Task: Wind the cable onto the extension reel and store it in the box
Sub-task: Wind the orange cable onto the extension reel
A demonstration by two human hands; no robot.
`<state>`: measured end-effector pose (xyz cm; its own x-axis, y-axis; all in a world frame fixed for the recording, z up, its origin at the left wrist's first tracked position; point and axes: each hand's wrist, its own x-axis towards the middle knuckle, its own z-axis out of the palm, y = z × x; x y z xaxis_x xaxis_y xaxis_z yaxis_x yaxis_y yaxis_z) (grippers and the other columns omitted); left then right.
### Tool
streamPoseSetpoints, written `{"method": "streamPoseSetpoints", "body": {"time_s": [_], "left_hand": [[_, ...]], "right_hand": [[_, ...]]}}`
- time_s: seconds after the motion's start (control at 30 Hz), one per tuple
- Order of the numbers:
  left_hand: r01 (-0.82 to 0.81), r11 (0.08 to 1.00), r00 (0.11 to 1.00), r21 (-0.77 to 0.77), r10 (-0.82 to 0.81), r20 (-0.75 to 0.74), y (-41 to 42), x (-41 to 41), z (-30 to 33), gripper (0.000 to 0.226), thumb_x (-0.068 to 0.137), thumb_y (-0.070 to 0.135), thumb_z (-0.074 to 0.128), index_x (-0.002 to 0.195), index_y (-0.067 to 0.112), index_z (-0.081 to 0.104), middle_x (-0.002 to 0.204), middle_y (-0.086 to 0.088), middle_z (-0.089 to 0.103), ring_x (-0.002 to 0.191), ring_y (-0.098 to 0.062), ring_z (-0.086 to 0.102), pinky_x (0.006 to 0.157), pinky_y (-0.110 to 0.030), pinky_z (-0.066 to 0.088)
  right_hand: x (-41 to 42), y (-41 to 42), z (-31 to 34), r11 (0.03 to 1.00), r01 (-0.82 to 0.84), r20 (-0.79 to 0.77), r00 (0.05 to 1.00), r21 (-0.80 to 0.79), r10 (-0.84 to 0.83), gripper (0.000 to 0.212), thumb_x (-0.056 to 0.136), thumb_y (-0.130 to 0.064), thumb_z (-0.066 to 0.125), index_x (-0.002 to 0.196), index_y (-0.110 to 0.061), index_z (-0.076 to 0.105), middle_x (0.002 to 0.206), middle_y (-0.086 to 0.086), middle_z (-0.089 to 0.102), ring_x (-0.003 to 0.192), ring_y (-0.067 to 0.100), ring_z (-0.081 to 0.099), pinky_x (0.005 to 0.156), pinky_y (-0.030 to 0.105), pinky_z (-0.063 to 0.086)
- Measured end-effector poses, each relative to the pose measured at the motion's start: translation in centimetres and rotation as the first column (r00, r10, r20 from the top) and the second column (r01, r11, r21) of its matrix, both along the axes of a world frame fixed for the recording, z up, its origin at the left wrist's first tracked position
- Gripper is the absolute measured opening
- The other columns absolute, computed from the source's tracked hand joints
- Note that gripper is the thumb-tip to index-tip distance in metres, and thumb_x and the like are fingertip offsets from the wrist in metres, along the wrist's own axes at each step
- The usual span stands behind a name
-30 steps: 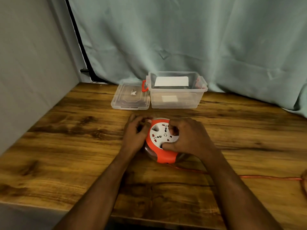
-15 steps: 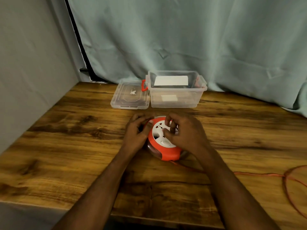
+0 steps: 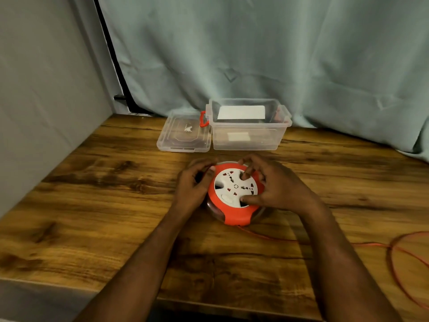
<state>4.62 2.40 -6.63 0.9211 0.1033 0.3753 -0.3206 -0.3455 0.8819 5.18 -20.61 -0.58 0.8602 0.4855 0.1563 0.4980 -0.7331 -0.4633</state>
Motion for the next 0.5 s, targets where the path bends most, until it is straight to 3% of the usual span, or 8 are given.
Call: {"method": "streamPoseSetpoints", "body": {"time_s": [0.1, 0.2, 0.3, 0.37, 0.43, 0.5], "left_hand": [[-0.023, 1.000, 1.000, 0.006, 0.022, 0.007, 0.0, -0.1, 0.0, 0.028, 0.098, 0.025, 0.061, 0.124, 0.021, 0.068, 0.129, 0.005, 0.055, 0.118, -0.008, 0.057, 0.094, -0.025, 0.054], [-0.032, 0.999, 0.999, -0.012, 0.032, 0.006, 0.1, -0.1, 0.1, 0.027, 0.098, 0.026, 0.061, 0.124, 0.024, 0.068, 0.130, 0.003, 0.051, 0.118, -0.009, 0.057, 0.093, -0.026, 0.056], [-0.016, 1.000, 0.999, -0.019, 0.017, 0.027, 0.1, -0.1, 0.1, 0.026, 0.097, 0.025, 0.062, 0.122, 0.026, 0.069, 0.129, 0.001, 0.051, 0.118, -0.011, 0.057, 0.094, -0.030, 0.056], [-0.014, 1.000, 0.999, -0.015, 0.014, 0.029, 0.0, -0.2, 0.1, 0.026, 0.098, 0.024, 0.061, 0.122, 0.024, 0.069, 0.130, 0.000, 0.051, 0.118, -0.010, 0.057, 0.094, -0.029, 0.056], [-0.024, 1.000, 1.000, -0.009, 0.024, 0.018, -0.1, -0.2, 0.2, 0.027, 0.098, 0.024, 0.061, 0.124, 0.022, 0.069, 0.130, 0.000, 0.051, 0.118, -0.010, 0.057, 0.093, -0.029, 0.058], [-0.023, 1.000, 1.000, -0.012, 0.023, 0.012, 0.0, -0.2, 0.2, 0.027, 0.098, 0.024, 0.060, 0.124, 0.022, 0.069, 0.131, 0.000, 0.051, 0.119, -0.012, 0.057, 0.092, -0.032, 0.059]], "right_hand": [[-0.4, 0.5, -0.1, 0.999, 0.011, 0.075, 0.997, -0.032, -0.008, 0.066, 0.065, -0.062, 0.086, 0.119, -0.042, 0.053, 0.099, -0.020, 0.066, 0.089, 0.005, 0.062, 0.065, 0.022, 0.049], [-0.7, 1.3, -0.4, 0.997, 0.033, 0.145, 0.989, -0.072, -0.022, 0.047, 0.066, -0.068, 0.080, 0.091, -0.035, 0.057, 0.084, -0.018, 0.063, 0.077, 0.005, 0.058, 0.060, 0.023, 0.042], [-1.1, 2.6, -0.7, 0.986, 0.111, 0.214, 0.973, -0.122, -0.083, 0.050, 0.071, -0.071, 0.075, 0.066, -0.027, 0.052, 0.072, -0.012, 0.062, 0.062, 0.001, 0.047, 0.059, 0.024, 0.033], [-1.5, 3.5, -1.0, 0.984, 0.140, 0.226, 0.967, -0.106, -0.114, 0.053, 0.077, -0.065, 0.074, 0.058, -0.021, 0.053, 0.090, -0.005, 0.077, 0.065, -0.001, 0.052, 0.063, 0.023, 0.032], [-1.5, 4.2, -1.3, 0.984, 0.142, 0.204, 0.972, -0.108, -0.118, 0.056, 0.083, -0.065, 0.069, 0.054, -0.021, 0.049, 0.104, -0.004, 0.080, 0.082, 0.009, 0.066, 0.071, 0.025, 0.037], [-1.4, 4.4, -1.5, 0.985, 0.134, 0.198, 0.974, -0.104, -0.112, 0.054, 0.086, -0.064, 0.066, 0.056, -0.022, 0.050, 0.082, -0.005, 0.076, 0.079, 0.011, 0.067, 0.071, 0.026, 0.040]]}}
